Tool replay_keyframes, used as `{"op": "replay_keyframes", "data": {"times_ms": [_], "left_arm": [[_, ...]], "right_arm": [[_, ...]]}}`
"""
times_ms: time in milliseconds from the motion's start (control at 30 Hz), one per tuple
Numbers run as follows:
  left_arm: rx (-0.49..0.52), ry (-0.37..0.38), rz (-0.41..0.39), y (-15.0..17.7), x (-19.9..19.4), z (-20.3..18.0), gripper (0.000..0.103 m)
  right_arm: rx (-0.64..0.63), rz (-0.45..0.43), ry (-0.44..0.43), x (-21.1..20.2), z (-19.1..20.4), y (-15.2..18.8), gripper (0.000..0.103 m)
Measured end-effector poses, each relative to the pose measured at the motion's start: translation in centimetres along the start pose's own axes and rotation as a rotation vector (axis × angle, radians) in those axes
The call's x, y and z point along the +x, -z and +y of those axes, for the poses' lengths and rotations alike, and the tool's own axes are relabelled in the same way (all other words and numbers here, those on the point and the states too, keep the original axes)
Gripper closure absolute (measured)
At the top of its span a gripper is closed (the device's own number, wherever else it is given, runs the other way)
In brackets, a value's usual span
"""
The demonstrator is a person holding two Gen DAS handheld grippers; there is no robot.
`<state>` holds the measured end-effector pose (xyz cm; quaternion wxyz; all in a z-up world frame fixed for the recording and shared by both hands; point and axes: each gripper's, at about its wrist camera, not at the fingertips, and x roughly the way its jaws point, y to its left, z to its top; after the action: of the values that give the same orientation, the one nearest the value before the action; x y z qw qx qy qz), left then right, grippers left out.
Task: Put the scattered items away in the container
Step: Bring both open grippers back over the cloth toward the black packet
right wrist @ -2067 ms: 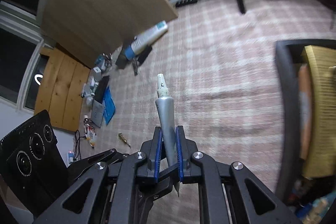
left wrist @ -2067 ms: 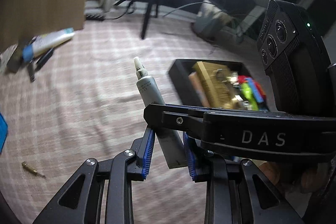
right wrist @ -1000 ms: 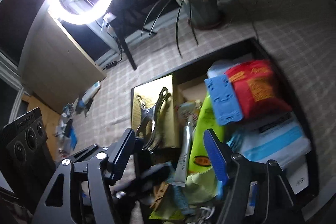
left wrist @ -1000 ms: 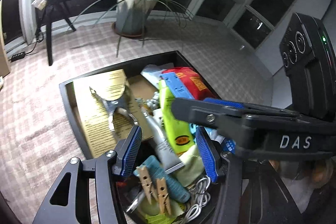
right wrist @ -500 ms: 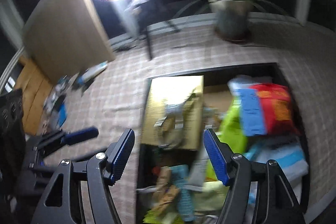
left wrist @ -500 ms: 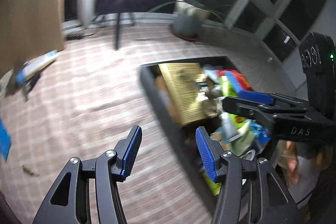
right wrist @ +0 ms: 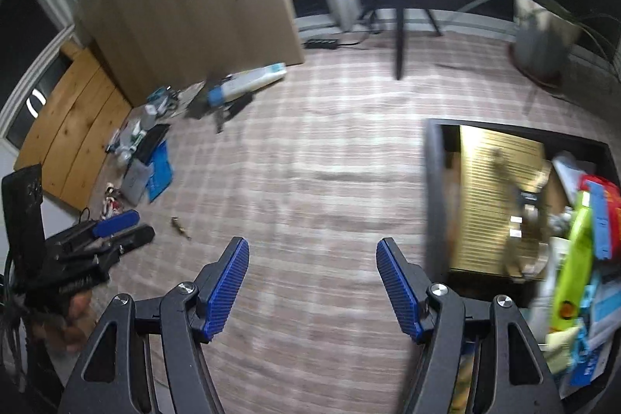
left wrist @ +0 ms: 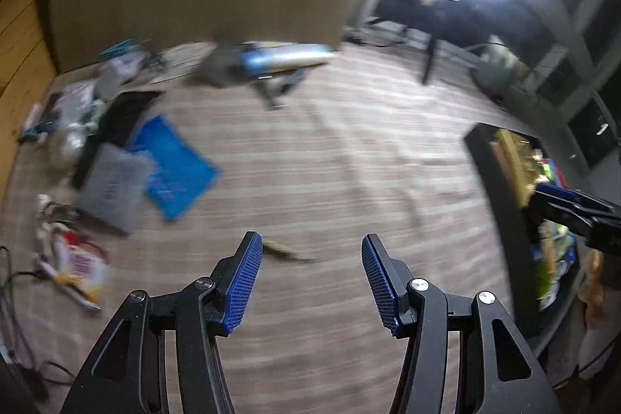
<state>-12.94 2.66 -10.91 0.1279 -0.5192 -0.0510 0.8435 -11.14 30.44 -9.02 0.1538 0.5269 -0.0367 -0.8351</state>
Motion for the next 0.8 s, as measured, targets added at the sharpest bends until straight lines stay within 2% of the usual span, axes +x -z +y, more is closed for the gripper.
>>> {"op": "replay_keyframes", "data": {"times_ms": [67, 133, 267, 433, 467, 567, 700, 800], "left_arm": [[-0.002, -0.037, 0.006, -0.7, 0.1, 3.0, 0.046], [0.002, -0.044, 0.016, -1.7, 0.3, 5.4, 0.046], [0.036, -0.043, 0.036, -4.2, 1.0, 8.8, 0.046], [0.082, -0.056, 0.068, -7.6, 2.6, 11.4, 0.046], [0.081, -0.045, 0.078, -8.5, 3.1, 12.1, 0.046], [0.074, -0.045, 0.093, -10.4, 4.2, 13.5, 0.046], [0.066, -0.033, 0.126, -12.7, 6.2, 15.5, 0.046], [0.063, -0.025, 0.157, -13.8, 7.9, 16.6, 0.046]], "right_arm": [[-0.035, -0.005, 0.039, 0.8, 2.2, 0.0, 0.038], [-0.069, -0.009, 0.077, 1.5, 4.4, 0.1, 0.038], [-0.085, -0.027, 0.087, 3.0, 7.8, -0.6, 0.038], [-0.073, -0.055, 0.131, 5.0, 10.7, -2.3, 0.038], [-0.062, -0.062, 0.14, 5.3, 10.9, -2.6, 0.037], [0.008, -0.047, 0.165, 7.5, 10.5, -3.1, 0.021], [0.126, 0.056, 0.216, 10.8, 8.1, -1.9, 0.021], [0.152, 0.119, 0.272, 12.1, 7.0, -0.4, 0.021]]}}
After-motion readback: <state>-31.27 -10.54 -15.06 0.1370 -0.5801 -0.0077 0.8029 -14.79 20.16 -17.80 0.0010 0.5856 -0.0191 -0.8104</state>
